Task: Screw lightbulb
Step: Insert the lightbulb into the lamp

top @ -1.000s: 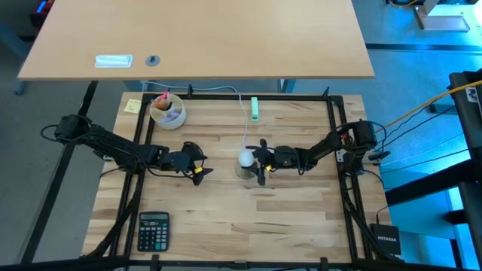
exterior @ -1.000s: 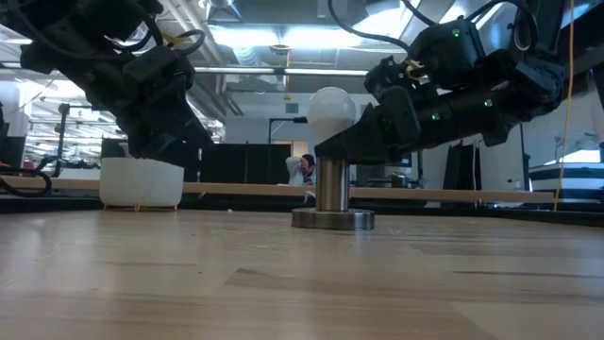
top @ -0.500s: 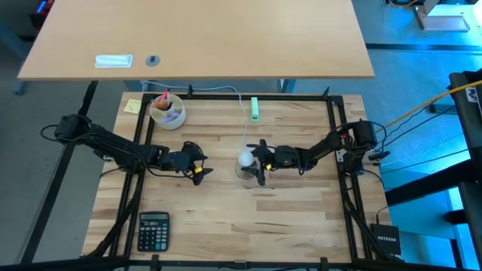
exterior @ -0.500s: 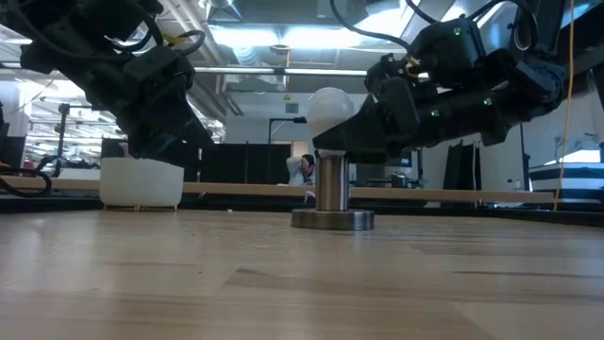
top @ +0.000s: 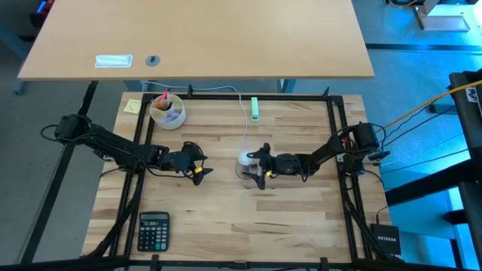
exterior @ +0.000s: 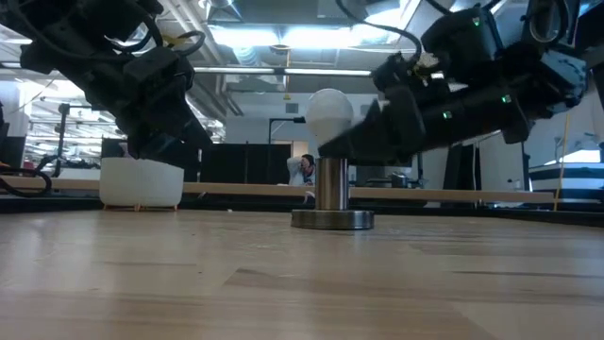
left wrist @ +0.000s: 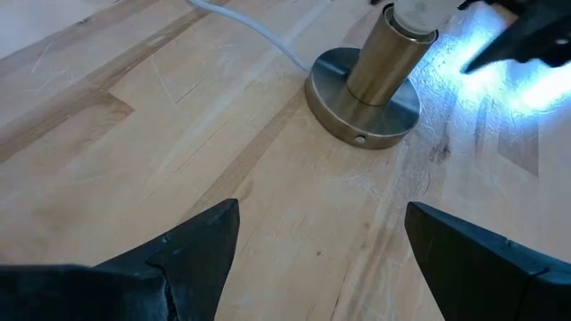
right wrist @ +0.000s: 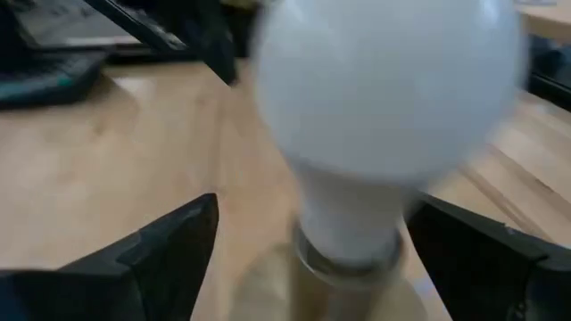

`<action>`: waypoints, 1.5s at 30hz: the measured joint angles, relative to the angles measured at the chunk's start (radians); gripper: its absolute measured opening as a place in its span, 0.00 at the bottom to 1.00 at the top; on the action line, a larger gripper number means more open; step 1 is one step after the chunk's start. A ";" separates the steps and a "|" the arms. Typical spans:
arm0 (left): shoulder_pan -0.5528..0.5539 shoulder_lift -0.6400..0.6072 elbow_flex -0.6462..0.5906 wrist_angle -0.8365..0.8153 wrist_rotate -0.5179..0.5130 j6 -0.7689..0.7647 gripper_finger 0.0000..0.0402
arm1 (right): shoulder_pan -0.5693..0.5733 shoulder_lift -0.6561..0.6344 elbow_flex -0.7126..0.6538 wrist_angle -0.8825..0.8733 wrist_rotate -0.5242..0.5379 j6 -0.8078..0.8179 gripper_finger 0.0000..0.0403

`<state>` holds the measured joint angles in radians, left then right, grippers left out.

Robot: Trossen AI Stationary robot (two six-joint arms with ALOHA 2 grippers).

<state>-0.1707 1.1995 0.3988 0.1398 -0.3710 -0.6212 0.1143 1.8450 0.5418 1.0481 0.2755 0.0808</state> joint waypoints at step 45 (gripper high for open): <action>0.000 0.000 0.000 -0.002 0.000 0.000 0.77 | -0.003 0.000 -0.006 0.122 0.030 0.016 0.57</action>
<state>-0.1707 1.1995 0.3988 0.1383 -0.3710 -0.6209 0.1108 1.8450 0.5362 1.1701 0.3054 0.0967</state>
